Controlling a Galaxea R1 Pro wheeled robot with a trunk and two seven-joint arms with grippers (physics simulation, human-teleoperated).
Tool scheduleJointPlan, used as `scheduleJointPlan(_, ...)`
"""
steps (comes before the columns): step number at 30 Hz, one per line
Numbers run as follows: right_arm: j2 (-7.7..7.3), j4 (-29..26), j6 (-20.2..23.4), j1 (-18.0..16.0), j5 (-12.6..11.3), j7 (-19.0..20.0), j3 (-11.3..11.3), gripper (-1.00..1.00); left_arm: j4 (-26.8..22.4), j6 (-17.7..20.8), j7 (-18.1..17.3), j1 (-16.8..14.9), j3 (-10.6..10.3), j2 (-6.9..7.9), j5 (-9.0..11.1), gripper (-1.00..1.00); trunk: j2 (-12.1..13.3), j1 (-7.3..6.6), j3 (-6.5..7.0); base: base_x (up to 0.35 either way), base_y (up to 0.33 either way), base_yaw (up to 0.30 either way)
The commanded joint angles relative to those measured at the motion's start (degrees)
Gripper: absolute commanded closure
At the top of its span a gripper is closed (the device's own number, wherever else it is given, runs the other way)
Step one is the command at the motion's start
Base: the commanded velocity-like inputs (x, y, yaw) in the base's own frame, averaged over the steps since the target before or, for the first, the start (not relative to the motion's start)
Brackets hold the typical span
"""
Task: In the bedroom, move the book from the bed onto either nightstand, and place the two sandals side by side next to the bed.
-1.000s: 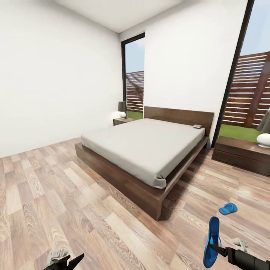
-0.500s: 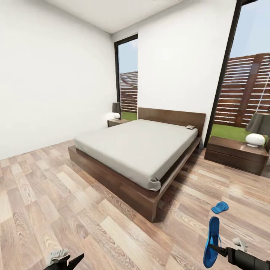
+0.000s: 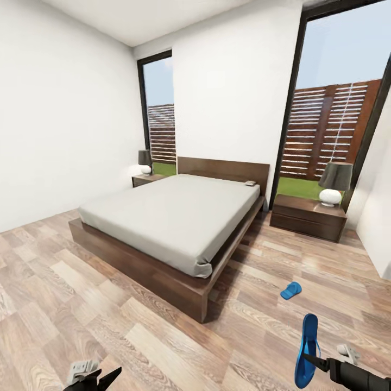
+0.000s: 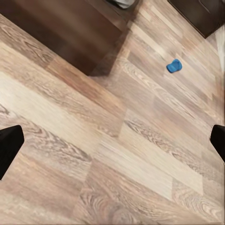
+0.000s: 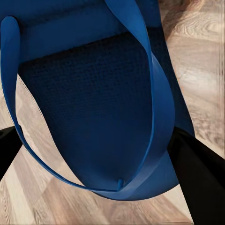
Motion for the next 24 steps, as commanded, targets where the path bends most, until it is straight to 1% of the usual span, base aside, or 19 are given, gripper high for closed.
scheduleJointPlan(1, 0.05, -0.04, 0.61, -0.09, 0.34, 0.34, -0.51, 1.00, -0.02, 0.53, -0.17, -0.01, 0.09, 0.02, 0.48, -1.00, -0.03, -0.01, -0.06, 0.000, 0.000, -0.284)
scheduleJointPlan(24, 0.05, -0.04, 0.61, -0.09, 0.34, 0.34, -0.51, 1.00, -0.02, 0.51, -0.20, -0.01, 0.10, 0.04, 0.48, -1.00, -0.03, -0.01, -0.06, 0.000, 0.000, -0.284)
